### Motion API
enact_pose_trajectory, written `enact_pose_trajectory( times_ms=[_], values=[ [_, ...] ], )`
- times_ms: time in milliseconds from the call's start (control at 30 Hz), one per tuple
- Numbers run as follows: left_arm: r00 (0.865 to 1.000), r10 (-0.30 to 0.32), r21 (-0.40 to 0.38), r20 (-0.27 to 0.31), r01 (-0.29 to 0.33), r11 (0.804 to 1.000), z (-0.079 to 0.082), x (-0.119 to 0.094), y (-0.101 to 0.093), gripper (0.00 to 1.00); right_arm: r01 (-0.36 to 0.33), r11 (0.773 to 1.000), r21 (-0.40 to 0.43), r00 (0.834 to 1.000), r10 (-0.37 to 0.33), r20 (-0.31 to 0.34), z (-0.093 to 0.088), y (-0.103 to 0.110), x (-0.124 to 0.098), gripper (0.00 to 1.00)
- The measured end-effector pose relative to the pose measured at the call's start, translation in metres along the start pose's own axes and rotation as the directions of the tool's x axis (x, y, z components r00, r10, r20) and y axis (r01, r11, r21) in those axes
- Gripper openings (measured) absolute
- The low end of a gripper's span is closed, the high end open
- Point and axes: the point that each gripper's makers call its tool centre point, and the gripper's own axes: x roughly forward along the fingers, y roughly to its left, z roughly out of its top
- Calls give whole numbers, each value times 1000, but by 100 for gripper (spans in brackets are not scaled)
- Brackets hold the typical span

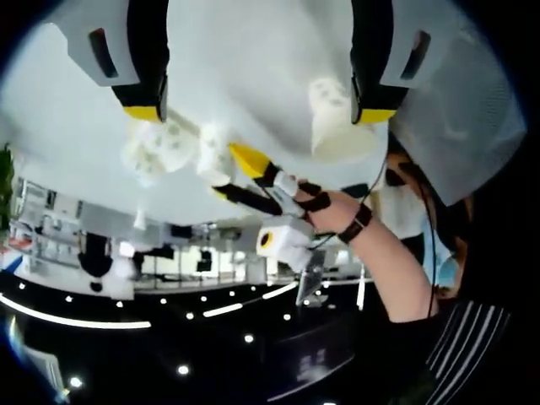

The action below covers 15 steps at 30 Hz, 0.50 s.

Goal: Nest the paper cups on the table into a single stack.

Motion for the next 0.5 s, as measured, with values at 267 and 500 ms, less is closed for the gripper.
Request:
enact_pose_trajectory(
  times_ms=[267,500],
  values=[
    [1000,3,-3,17,-3,1000,-2,2,5,70,2,1000,12,1000,-1,-7,-3,3,-1,87],
    [999,14,-7,36,-14,1000,-2,2,8,66,-3,1000,12,1000,3,-10,-3,7,-2,86]
  ],
)
